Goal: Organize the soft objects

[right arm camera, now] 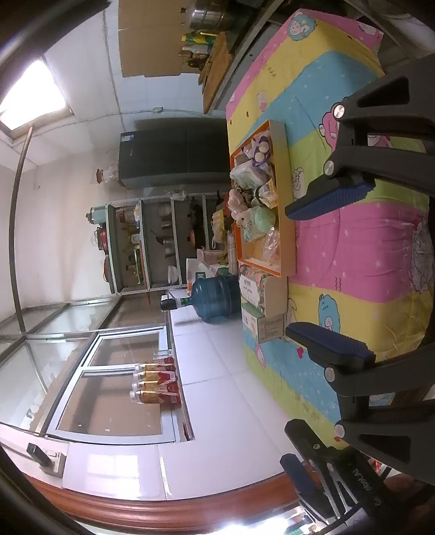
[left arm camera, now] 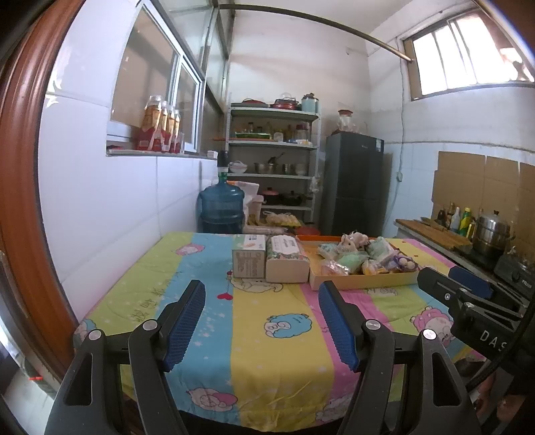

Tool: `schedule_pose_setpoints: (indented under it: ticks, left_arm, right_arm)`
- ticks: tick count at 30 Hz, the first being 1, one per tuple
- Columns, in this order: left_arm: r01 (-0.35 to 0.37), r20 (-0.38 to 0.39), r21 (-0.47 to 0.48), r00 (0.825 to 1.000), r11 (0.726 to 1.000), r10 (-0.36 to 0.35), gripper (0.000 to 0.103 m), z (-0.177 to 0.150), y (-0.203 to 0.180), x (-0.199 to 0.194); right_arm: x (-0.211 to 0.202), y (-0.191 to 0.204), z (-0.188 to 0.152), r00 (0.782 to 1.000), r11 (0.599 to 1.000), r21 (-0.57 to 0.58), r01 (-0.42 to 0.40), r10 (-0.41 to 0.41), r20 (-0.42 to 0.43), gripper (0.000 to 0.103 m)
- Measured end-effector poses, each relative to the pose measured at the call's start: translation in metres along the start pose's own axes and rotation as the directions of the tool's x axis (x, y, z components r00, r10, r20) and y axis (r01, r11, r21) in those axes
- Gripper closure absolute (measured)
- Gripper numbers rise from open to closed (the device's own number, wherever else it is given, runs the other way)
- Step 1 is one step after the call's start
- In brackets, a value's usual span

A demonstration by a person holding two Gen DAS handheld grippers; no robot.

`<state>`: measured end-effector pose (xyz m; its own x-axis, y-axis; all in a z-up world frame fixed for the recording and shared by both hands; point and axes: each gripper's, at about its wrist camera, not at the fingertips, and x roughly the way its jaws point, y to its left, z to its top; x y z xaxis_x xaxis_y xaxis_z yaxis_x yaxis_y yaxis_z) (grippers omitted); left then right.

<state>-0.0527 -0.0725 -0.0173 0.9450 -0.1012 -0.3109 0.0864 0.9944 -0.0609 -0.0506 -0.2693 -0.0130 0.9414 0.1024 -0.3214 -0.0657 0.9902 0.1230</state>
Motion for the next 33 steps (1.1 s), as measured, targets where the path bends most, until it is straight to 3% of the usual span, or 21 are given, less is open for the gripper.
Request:
schedule_pose_setpoints:
  ticks: [33]
  left_arm:
    - [0.000,0.000,-0.002,1.000,1.000,0.000,0.031,-0.0012,0.0015,-0.0010]
  right_arm:
    - [0.0006,0.0085,-0.0038,1.000,1.000,-0.006,-0.012,0.012,-0.007,0.040]
